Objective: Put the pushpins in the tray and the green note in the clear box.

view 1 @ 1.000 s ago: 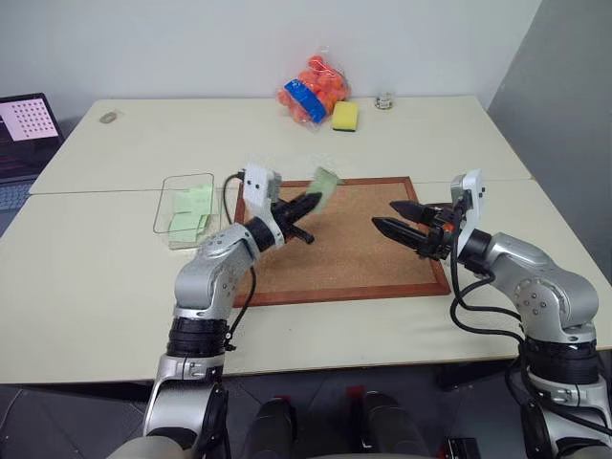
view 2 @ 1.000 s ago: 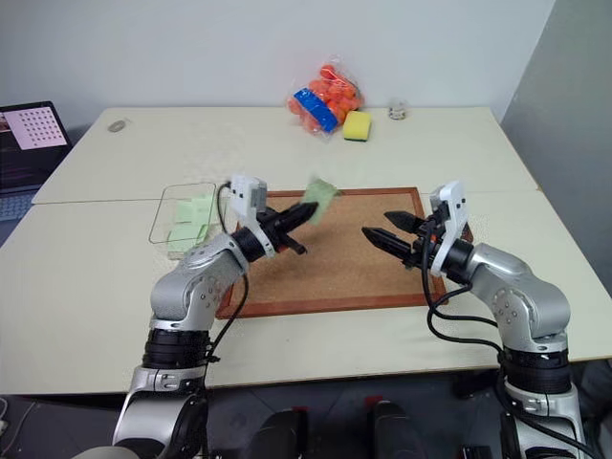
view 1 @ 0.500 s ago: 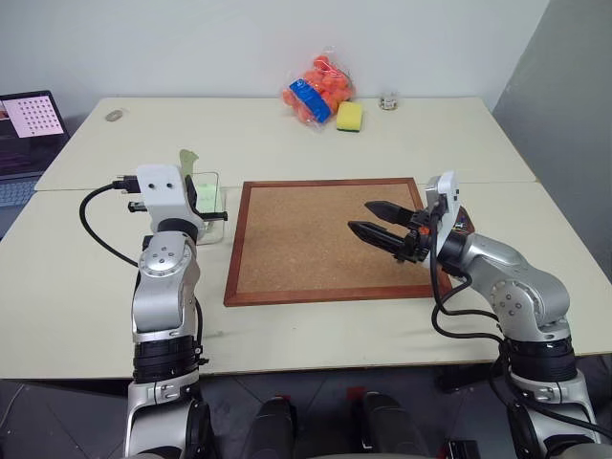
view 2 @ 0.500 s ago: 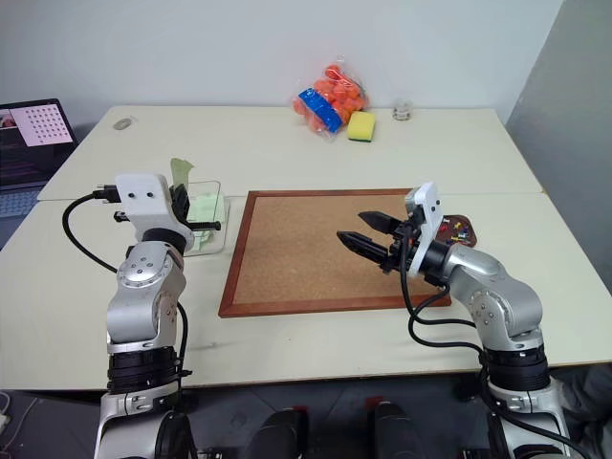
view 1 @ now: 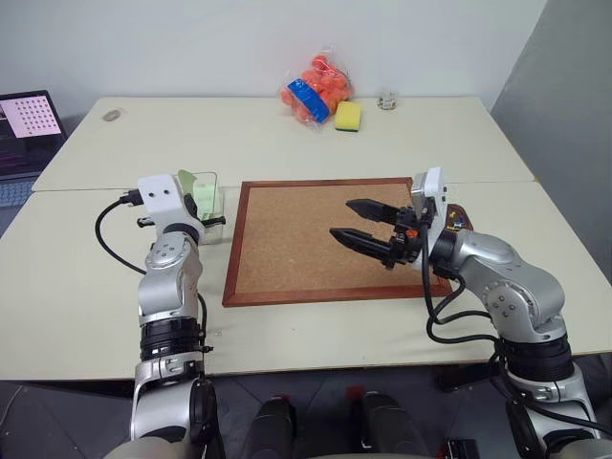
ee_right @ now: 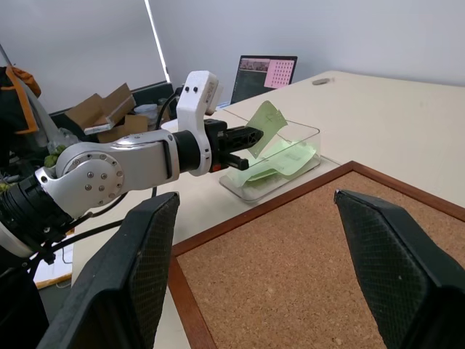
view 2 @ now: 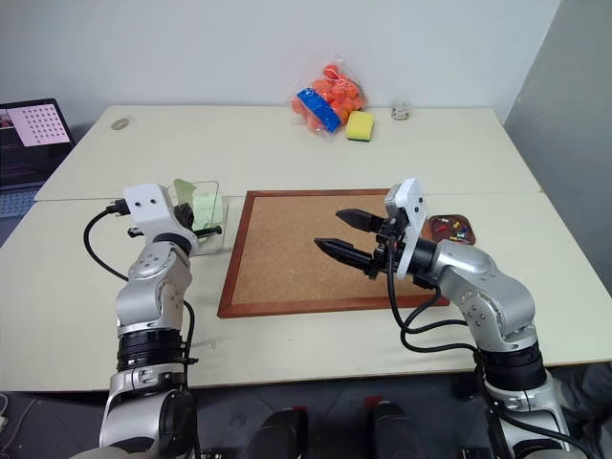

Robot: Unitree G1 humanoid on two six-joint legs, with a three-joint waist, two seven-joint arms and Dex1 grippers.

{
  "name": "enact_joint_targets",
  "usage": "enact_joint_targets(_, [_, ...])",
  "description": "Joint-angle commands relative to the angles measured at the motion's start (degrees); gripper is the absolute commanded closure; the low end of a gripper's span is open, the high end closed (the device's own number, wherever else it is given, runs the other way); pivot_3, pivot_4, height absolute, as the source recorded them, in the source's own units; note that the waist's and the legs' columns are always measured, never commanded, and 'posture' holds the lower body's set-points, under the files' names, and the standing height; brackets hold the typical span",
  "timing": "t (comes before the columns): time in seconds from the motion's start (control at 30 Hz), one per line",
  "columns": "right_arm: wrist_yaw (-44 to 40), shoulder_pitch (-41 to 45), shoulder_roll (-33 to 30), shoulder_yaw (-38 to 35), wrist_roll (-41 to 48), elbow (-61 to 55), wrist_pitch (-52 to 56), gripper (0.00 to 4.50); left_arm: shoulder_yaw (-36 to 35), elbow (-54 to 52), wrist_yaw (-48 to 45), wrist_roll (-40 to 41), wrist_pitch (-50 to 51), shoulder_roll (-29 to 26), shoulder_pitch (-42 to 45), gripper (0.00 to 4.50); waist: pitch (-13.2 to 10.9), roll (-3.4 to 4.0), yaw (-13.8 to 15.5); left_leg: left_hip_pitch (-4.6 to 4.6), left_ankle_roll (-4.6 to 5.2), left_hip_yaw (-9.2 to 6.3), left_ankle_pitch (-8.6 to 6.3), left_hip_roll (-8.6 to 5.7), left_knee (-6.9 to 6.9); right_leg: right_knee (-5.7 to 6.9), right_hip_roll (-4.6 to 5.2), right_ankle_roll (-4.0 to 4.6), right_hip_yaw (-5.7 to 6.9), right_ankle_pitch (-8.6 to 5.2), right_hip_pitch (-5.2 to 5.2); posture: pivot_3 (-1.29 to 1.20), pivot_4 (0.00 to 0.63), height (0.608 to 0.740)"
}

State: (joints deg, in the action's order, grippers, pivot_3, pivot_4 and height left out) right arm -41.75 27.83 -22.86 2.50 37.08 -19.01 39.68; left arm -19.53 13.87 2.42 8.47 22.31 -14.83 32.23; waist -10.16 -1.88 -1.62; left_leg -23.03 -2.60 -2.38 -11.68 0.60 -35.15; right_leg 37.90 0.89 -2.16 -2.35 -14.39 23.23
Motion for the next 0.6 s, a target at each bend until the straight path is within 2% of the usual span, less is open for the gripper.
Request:
enact_joint_targets(0.03, [0.05, 0.68, -0.24, -0.19, 0.27, -1.85, -0.52, 0.82, -0.4, -1.18, 0.74, 0.38, -1.55, -0.53, 1.18, 3.75, 0.0, 0.0, 0.0, 0.0, 0.0, 0.0, 0.0, 0.0, 0.0, 0.0, 0.0, 0.0, 0.0, 0.0, 0.0, 0.0, 0.15, 0.74])
enact_joint_targets(0.43, [0.5, 0.74, -0.4, -0.84, 0.1, -1.0, -0.67, 0.82, 1.53, -4.59, 0.79, -0.76, -3.28, -1.22, -0.52, 1.33, 0.0, 0.0, 0.0, 0.0, 0.0, 0.0, 0.0, 0.0, 0.0, 0.0, 0.0, 0.02, 0.0, 0.01, 0.0, 0.0, 0.15, 0.74])
enact_joint_targets(0.6, [2.45, -0.65, -0.37, -1.43, 0.02, -2.03, -0.31, 0.82, 4.9, -12.59, -2.75, -0.05, -4.81, -0.29, -3.92, 0.29, 0.0, 0.0, 0.01, 0.0, 0.0, 0.0, 0.0, 0.01, 0.0, 0.0, 0.02, 0.06, 0.0, 0.04, 0.0, 0.0, 0.15, 0.74])
